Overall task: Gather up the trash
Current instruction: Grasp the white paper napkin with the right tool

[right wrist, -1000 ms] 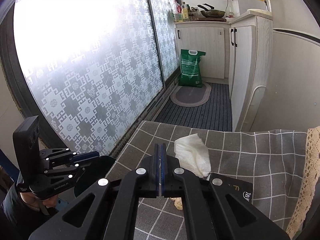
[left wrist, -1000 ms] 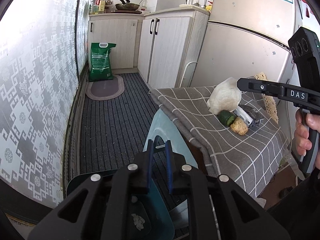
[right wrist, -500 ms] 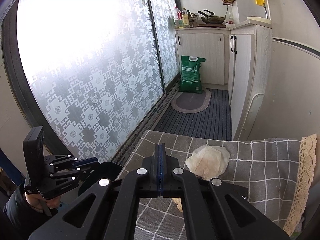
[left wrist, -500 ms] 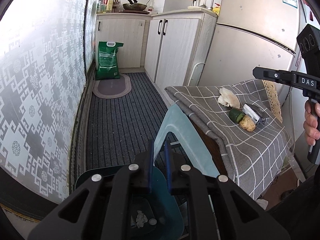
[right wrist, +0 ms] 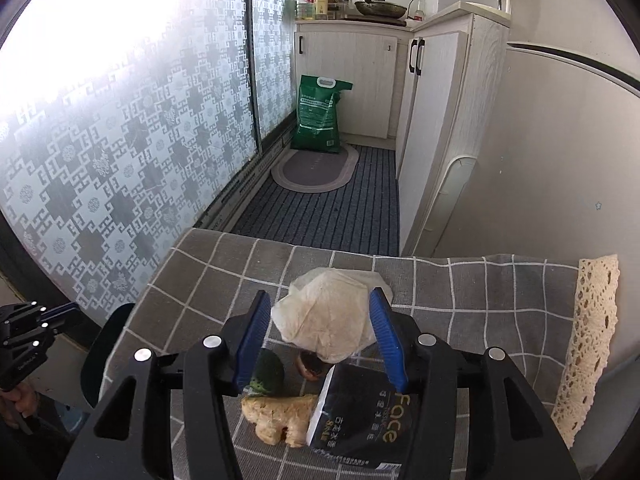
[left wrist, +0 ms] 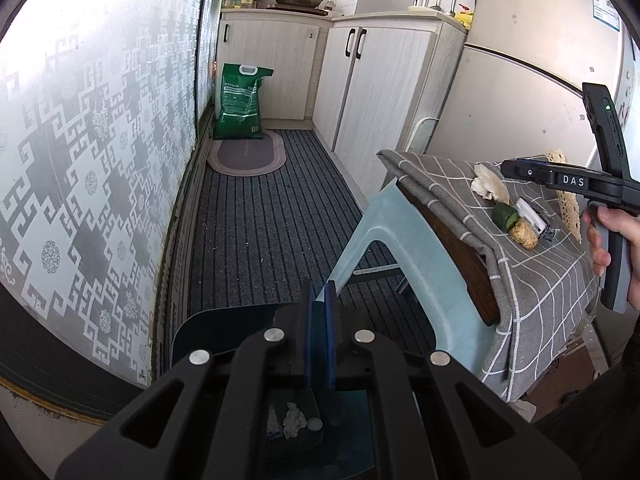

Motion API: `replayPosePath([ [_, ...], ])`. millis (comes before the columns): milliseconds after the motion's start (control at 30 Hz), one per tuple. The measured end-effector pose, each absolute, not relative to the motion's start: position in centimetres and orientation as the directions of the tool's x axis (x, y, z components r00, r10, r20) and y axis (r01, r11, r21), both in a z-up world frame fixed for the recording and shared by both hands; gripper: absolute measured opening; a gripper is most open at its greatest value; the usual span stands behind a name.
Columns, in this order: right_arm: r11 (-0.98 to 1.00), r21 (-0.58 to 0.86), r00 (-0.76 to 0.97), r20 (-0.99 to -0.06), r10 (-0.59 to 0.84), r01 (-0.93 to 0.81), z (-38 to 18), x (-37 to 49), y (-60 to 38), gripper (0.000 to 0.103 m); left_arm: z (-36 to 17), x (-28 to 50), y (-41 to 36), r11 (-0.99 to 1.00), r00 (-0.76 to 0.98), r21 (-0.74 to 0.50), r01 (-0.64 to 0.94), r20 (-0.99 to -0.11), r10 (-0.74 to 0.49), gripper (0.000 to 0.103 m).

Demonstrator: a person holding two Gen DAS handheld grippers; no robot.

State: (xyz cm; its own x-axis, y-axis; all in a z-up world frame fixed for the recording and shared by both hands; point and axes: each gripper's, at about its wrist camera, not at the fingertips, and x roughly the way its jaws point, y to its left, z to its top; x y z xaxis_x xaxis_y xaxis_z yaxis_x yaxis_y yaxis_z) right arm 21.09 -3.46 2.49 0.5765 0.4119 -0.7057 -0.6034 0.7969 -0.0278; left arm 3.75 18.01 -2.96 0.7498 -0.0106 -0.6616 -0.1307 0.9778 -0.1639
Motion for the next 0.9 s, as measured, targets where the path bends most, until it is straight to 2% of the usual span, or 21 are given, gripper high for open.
replayPosePath([
  [67,0.799,-0.073,0.587,-0.718,0.373,-0.597,1.7,21.6,-2.9,0.051,-3.2,3.4,18.3,0.977,0.747,-0.167,-0.136,-0.665,-0.01,0.007],
  [167,0.79,-0.099,0.578,-0.737,0.35,-0.605,0.9,21.8,-2.4,0.008,-3.4,2.7,18.6,0.976,0.744,-0.168,-0.14,-0.668,-0.008,0.008],
  [267,0.782,-0.119,0.587,-0.731,0.348,-0.612,0.9,21.2,-1.9,0.0,-3.6,2.2,19.1,0.972,0.742,-0.179,-0.149,-0.67,-0.009,0.008],
  [467,0.766,-0.123,0.596,-0.709,0.377,-0.631,2.2,19.9,-1.1,0.0,-4.1,1.3,19.8,0.969,0.735,-0.183,-0.163,-0.678,-0.005,0.008],
  [533,0.757,-0.119,0.574,-0.73,0.372,-0.642,2.0,19.8,-0.6,0.0,-4.3,1.0,20.0,0.969,0.73,-0.182,-0.168,-0.683,-0.002,0.016],
  [567,0.757,-0.136,0.582,-0.73,0.359,-0.639,1.8,19.6,-0.3,0.007,-4.4,0.9,20.1,0.968,0.729,-0.182,-0.172,-0.685,0.001,0.016],
  [600,0.759,-0.161,0.598,-0.724,0.344,-0.631,1.6,19.3,0.0,0.03,-4.5,0.7,20.2,0.968,0.728,-0.183,-0.173,-0.686,0.0,0.016],
  [633,0.758,-0.189,0.615,-0.717,0.328,-0.625,1.5,19.2,0.1,0.042,-4.5,0.5,20.3,0.968,0.728,-0.183,-0.173,-0.685,0.0,0.017],
  [667,0.76,-0.217,0.635,-0.708,0.309,-0.612,1.4,19.1,0.3,0.047,-4.4,0.3,20.3,0.968,0.729,-0.184,-0.173,-0.684,0.0,0.017],
  [767,0.763,-0.25,0.641,-0.72,0.265,-0.596,0.7,19.7,0.4,0.046,-4.4,-0.2,20.5,0.967,0.734,-0.189,-0.172,-0.68,-0.002,0.02],
  [900,0.771,-0.262,0.634,-0.74,0.225,-0.58,-0.8,21.0,0.4,0.029,-4.6,-0.8,20.7,0.965,0.731,-0.192,-0.178,-0.682,0.0,0.023],
])
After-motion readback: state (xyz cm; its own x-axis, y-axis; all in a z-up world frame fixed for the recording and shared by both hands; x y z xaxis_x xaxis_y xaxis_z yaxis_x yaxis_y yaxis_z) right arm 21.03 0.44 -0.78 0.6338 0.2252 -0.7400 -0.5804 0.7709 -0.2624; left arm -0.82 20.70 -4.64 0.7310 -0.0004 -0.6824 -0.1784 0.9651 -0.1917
